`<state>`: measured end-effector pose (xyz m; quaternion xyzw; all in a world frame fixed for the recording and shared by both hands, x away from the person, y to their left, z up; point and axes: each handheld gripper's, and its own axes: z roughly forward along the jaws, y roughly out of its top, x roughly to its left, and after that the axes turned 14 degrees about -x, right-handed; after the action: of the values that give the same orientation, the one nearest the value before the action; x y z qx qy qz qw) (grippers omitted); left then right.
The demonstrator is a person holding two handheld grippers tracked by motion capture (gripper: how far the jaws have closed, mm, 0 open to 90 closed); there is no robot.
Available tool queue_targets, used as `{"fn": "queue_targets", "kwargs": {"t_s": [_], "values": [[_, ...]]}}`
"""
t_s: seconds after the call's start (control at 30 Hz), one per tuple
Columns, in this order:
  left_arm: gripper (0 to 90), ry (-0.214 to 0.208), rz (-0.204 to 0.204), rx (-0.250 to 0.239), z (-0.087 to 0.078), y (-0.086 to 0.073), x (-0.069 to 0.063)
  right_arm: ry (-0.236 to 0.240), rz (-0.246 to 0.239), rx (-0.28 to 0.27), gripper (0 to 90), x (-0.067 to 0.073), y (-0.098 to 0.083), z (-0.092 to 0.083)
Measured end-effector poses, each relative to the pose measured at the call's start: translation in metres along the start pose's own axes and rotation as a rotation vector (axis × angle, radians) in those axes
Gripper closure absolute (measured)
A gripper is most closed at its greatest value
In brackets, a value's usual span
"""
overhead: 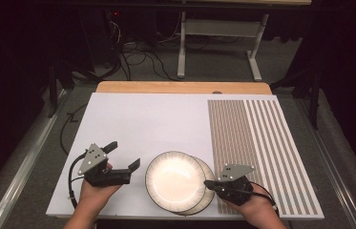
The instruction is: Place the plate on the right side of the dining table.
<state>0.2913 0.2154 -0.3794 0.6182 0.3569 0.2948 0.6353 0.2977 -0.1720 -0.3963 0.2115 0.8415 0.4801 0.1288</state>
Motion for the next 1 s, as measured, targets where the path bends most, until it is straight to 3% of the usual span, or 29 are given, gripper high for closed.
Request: {"fn": "queue_targets", "kwargs": {"t_s": [1.0], "values": [[2.4, -0.008, -0.002, 0.003, 0.0, 0.0, -0.001, 0.033, -0.008, 0.017, 90.0, 0.01, 0.004, 0.017]]}}
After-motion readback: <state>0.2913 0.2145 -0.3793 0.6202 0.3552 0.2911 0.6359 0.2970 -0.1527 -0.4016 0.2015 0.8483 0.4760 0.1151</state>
